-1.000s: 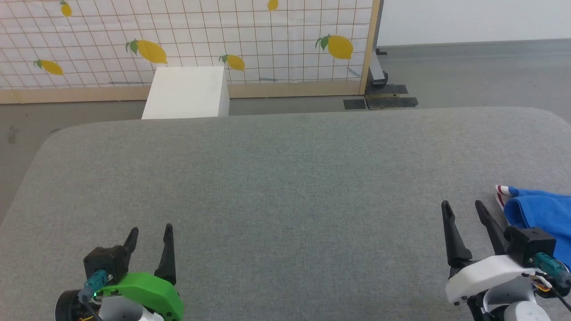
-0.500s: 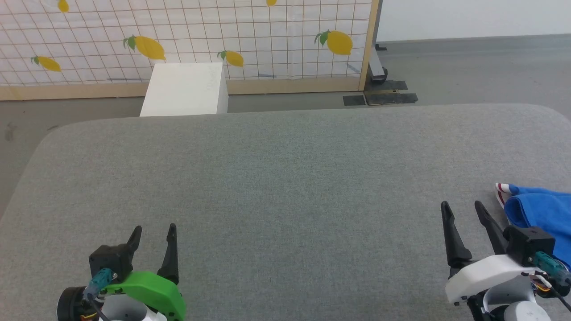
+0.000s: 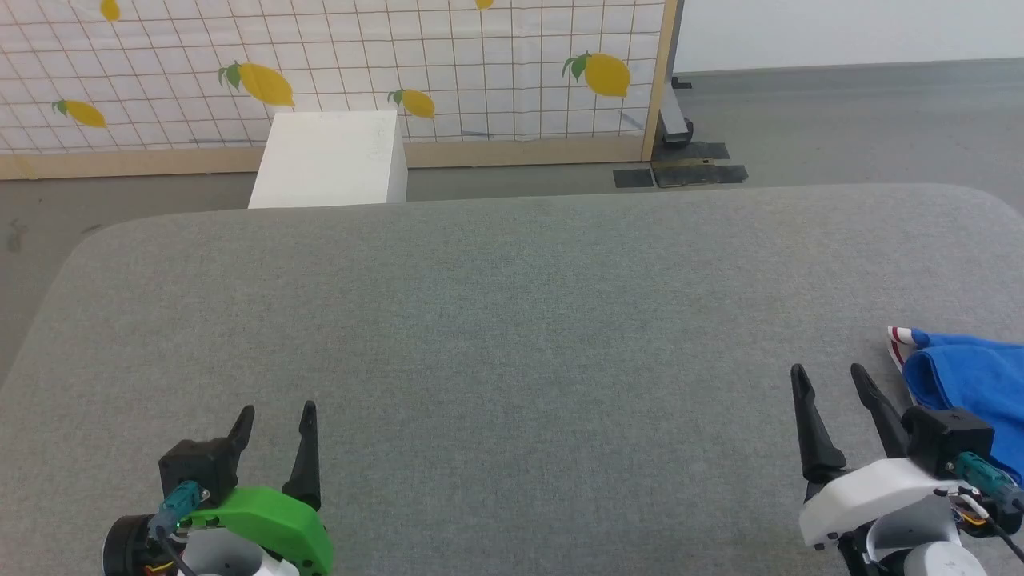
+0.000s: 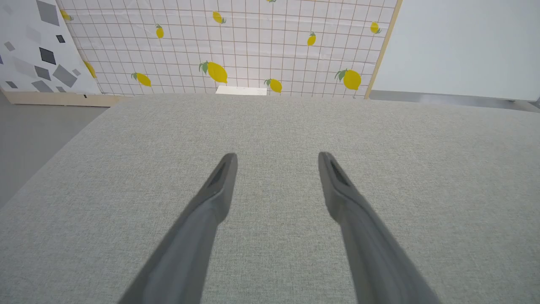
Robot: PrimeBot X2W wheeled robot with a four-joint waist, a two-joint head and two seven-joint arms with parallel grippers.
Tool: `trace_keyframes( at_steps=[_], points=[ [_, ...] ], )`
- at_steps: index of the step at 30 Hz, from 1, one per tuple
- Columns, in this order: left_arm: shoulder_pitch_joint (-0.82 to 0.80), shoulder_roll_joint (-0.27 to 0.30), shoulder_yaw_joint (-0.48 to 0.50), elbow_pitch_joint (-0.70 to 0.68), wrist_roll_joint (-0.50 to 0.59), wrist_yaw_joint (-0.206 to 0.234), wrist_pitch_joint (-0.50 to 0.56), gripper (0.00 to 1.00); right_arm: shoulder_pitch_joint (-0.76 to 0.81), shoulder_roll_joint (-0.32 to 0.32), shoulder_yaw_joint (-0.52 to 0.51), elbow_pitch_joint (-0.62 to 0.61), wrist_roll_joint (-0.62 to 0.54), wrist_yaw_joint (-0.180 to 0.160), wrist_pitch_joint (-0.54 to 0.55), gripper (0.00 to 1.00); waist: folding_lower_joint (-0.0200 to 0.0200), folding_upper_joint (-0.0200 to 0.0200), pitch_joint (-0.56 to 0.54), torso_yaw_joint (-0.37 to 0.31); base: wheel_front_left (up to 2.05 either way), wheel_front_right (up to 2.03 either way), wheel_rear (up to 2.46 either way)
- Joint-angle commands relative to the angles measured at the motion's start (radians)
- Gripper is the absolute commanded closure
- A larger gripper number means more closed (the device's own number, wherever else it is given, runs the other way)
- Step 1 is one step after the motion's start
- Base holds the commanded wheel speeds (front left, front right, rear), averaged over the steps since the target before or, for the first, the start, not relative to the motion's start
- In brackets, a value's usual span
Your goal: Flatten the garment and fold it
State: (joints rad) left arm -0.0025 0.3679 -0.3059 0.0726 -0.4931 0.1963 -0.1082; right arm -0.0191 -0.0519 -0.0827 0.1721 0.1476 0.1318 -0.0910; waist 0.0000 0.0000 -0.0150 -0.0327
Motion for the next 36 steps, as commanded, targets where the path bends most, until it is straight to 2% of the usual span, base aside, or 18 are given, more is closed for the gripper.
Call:
trace_keyframes(
  at_steps=[1, 2, 3, 36],
  points=[
    [-0.018, 0.003, -0.002, 0.0, -0.011, 0.005, -0.005, 0.0, 0.004, 0.002, -0.002, 0.004, 0.001, -0.001, 0.0, 0.0, 0.0, 0.0, 0.01, 0.009, 0.0, 0.0, 0.0],
    [-0.019, 0.003, -0.002, 0.0, -0.011, 0.005, -0.006, 0.0, 0.003, 0.002, -0.002, 0.004, 0.001, -0.001, -0.001, 0.0, 0.0, 0.0, 0.011, 0.01, 0.0, 0.0, 0.0],
    [-0.001, 0.0, 0.0, 0.0, 0.0, 0.0, 0.0, 1.0, 0.0, 0.0, -0.001, 0.002, 0.0, 0.0, 0.0, 1.0, 0.0, 0.0, 0.001, -0.001, 0.0, 0.0, 0.0],
    [0.001, -0.072, 0.068, -0.016, 0.111, -0.044, 0.025, 1.0, 0.004, 0.0, 0.018, -0.037, -0.033, 0.0, 0.02, 1.0, 0.0, 0.0, 0.004, 0.007, 0.0, 0.0, 0.0]
  ],
)
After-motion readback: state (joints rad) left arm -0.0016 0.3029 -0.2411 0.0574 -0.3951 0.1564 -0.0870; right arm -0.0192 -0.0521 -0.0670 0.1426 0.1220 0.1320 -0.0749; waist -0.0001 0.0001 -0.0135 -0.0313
